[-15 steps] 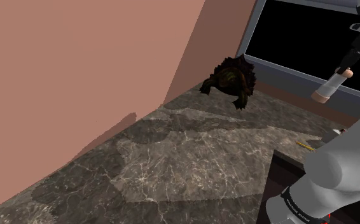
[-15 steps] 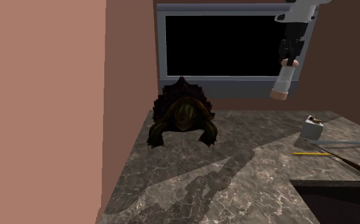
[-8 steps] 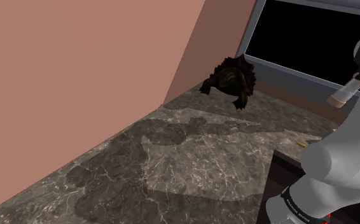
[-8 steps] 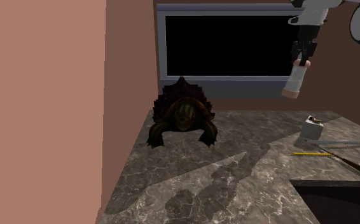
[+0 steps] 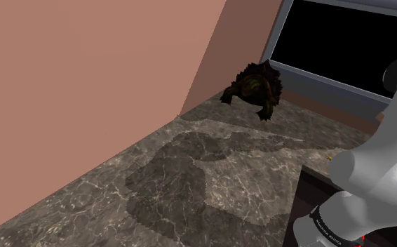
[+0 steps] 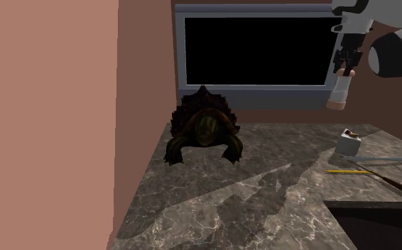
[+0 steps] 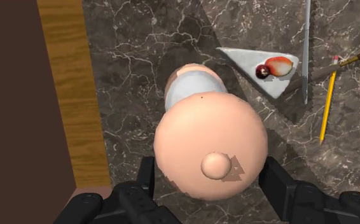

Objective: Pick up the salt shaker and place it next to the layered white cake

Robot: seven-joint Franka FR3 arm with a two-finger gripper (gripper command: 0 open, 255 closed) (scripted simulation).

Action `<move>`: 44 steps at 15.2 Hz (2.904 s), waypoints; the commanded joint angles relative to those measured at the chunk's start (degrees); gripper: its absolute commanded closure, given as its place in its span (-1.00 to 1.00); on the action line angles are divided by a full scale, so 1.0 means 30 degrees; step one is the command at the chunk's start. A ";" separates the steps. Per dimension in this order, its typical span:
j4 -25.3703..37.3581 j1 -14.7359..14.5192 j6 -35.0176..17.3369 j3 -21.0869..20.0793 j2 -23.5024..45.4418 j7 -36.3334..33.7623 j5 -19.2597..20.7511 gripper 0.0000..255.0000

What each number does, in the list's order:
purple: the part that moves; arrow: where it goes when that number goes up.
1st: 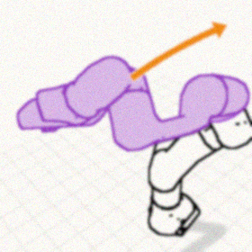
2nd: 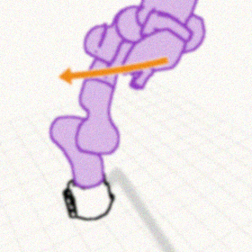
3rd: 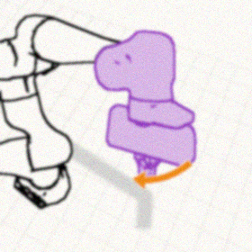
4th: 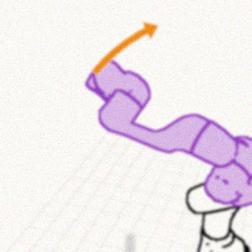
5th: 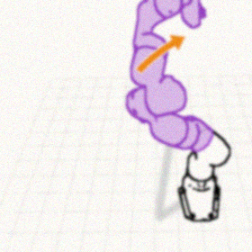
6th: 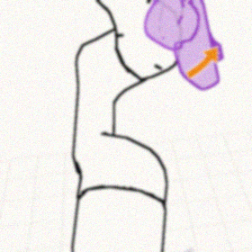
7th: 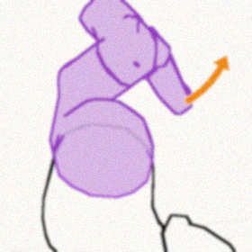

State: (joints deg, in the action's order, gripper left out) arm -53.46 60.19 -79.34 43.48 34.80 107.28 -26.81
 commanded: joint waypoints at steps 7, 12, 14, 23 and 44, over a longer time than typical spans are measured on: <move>-0.3591 -0.1304 -0.2581 0.0291 -0.0764 0.0539 0.0464 1.00; -0.5422 -0.1916 -0.4043 0.0364 -0.1029 0.0754 0.0598 1.00; -0.6061 -0.2107 -0.4589 0.0374 -0.1083 0.0838 0.0614 1.00; -0.8451 -0.2681 -0.6848 0.0300 -0.1039 0.1231 0.0476 1.00; -0.7674 -0.2432 -0.6117 0.0334 -0.1039 0.1173 0.0523 -1.00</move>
State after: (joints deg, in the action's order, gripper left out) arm -78.42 52.27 -99.54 44.41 31.65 110.94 -25.35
